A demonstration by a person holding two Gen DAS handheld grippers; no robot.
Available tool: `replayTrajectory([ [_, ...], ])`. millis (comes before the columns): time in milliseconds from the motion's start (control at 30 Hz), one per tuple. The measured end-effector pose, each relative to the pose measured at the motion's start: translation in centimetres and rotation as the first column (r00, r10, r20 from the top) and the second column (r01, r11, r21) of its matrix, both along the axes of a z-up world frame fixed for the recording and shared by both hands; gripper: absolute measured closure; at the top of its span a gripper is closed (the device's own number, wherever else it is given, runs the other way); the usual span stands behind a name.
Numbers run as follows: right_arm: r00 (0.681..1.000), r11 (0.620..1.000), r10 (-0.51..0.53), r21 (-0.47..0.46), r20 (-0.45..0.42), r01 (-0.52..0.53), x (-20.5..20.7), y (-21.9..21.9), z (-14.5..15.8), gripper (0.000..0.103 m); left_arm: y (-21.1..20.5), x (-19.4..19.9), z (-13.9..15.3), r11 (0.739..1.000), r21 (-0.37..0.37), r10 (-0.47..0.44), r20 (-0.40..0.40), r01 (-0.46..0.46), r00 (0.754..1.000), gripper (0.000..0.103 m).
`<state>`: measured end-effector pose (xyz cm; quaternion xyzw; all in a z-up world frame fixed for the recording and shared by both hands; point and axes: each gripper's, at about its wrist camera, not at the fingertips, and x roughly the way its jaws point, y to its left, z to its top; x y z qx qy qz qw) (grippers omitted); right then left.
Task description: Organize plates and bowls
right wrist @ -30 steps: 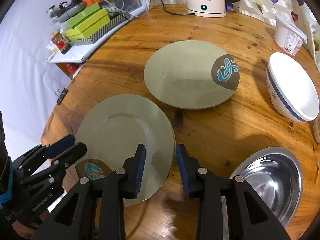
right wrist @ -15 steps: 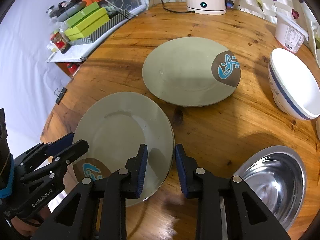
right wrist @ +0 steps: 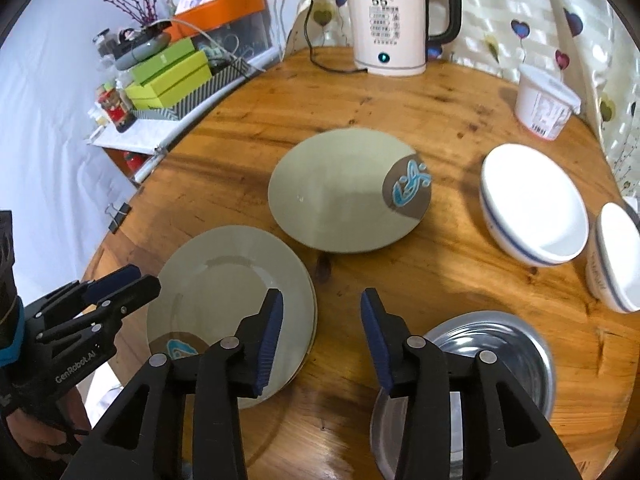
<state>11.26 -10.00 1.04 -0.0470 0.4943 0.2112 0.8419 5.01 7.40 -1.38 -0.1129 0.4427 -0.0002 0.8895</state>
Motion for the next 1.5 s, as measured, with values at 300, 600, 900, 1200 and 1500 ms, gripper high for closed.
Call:
replayTrajectory([
  [300,0.999,1.0,-0.012,-0.013,0.04,0.013,-0.3,-0.8,0.9,0.057,-1.0,1.3,1.0,0.999,-0.008,-0.038,0.021,0.038,0.999,0.066],
  [600,0.998,0.999,-0.026,-0.019,0.049,0.027,0.5,-1.4,0.9,0.057,-1.9,3.0,1.6,0.997,-0.003,-0.076,0.027,0.076,0.997,0.066],
  [900,0.998,0.999,-0.051,0.005,0.019,0.051,2.2,-2.3,0.5,0.057,-2.3,5.4,1.7,0.994,-0.021,-0.106,0.023,0.107,0.994,0.066],
  [1200,0.992,0.989,-0.11,0.093,-0.059,0.115,4.6,-3.6,-0.2,0.057,-2.1,7.9,2.1,0.992,-0.018,-0.127,0.024,0.127,0.992,0.066],
  [1500,0.975,0.975,-0.165,0.125,-0.148,0.184,7.2,-4.1,-1.9,0.057,-2.7,11.5,1.0,0.987,-0.002,-0.159,-0.019,0.159,0.987,0.066],
])
